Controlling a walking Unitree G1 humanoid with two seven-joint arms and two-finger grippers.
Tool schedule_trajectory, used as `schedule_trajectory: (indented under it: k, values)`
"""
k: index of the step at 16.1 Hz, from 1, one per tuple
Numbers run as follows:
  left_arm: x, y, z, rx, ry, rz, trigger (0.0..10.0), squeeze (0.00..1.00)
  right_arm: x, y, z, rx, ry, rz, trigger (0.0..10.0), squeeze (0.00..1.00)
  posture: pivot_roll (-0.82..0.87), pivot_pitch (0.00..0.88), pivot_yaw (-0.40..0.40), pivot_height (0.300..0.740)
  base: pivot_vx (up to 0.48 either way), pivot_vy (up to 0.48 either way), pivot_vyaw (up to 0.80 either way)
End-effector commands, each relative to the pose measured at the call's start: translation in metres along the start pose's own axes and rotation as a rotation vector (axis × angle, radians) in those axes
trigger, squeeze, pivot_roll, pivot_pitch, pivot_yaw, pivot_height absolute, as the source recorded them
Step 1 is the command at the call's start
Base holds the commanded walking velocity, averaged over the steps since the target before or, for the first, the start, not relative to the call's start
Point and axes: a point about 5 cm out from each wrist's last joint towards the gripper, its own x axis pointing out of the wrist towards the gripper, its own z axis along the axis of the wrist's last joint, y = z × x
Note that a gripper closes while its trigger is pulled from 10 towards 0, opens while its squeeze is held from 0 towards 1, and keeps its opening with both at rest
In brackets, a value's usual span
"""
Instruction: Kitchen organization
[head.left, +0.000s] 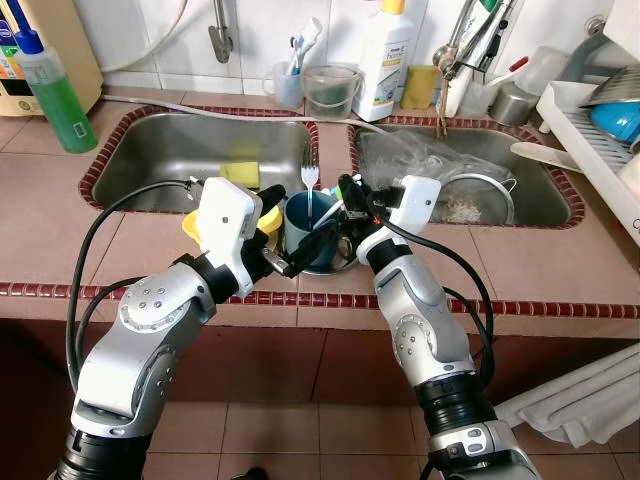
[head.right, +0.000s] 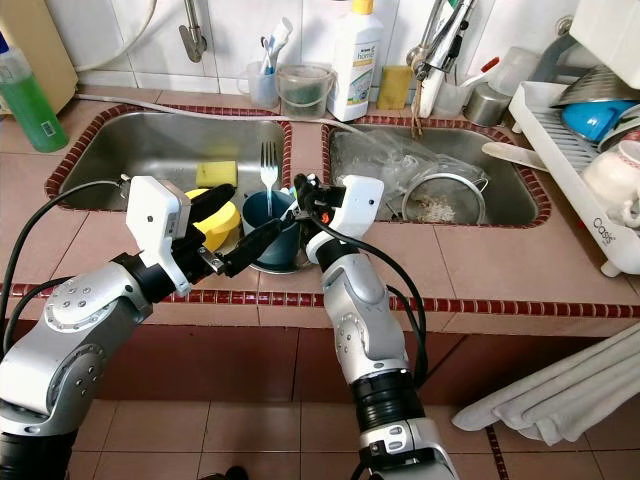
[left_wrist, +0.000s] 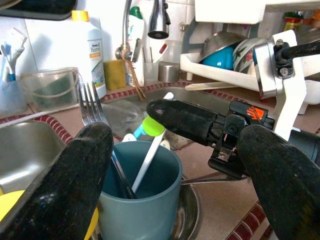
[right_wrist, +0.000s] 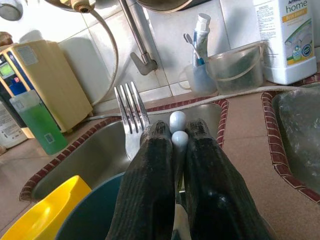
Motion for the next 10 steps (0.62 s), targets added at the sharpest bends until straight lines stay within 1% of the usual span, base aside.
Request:
schedule_trajectory:
  k: [1,2,4,5,6,7,8,10]
  values:
    - [0.001,-0.004,0.004,0.014,-0.010,-0.008,10.0,0.00,0.005,0.023,-0.007,0.090,0.012,0.025,10.0,0.00,-0.04,0.117,-0.043,0.740,0.000,0.000,0.00]
    - [0.001,-0.004,0.004,0.014,-0.010,-0.007,10.0,0.00,0.006,0.023,-0.005,0.097,-0.002,0.020,0.0,0.00,-0.04,0.117,-0.043,0.740,0.000,0.000,0.00]
    - [0.001,-0.004,0.004,0.013,-0.011,-0.005,10.0,0.00,0.008,0.024,-0.001,0.098,-0.008,0.016,0.0,0.00,-0.04,0.116,-0.045,0.740,0.000,0.000,0.00]
    - [0.001,-0.004,0.003,0.012,-0.011,-0.004,10.0,0.00,0.009,0.026,0.001,0.099,-0.012,0.024,4.0,0.00,-0.04,0.114,-0.046,0.740,0.000,0.000,0.00]
    - [0.001,-0.004,0.003,0.012,-0.010,-0.003,10.0,0.00,0.010,0.028,0.005,0.092,-0.021,0.034,10.0,0.00,-0.04,0.114,-0.046,0.740,0.000,0.000,0.00]
    - [0.001,-0.004,0.003,0.013,-0.011,-0.003,10.0,0.00,0.011,0.029,0.007,0.086,-0.026,0.037,10.0,0.00,-0.04,0.113,-0.047,0.740,0.000,0.000,0.00]
    - [0.001,-0.004,0.003,0.013,-0.011,-0.002,10.0,0.00,0.013,0.032,0.015,0.084,-0.044,0.040,10.0,0.00,-0.05,0.111,-0.046,0.740,0.000,0.000,0.00]
    - [0.001,-0.004,0.003,0.015,-0.011,-0.002,10.0,0.00,0.015,0.036,0.023,0.077,-0.062,0.040,10.0,0.00,-0.05,0.110,-0.045,0.740,0.000,0.000,0.00]
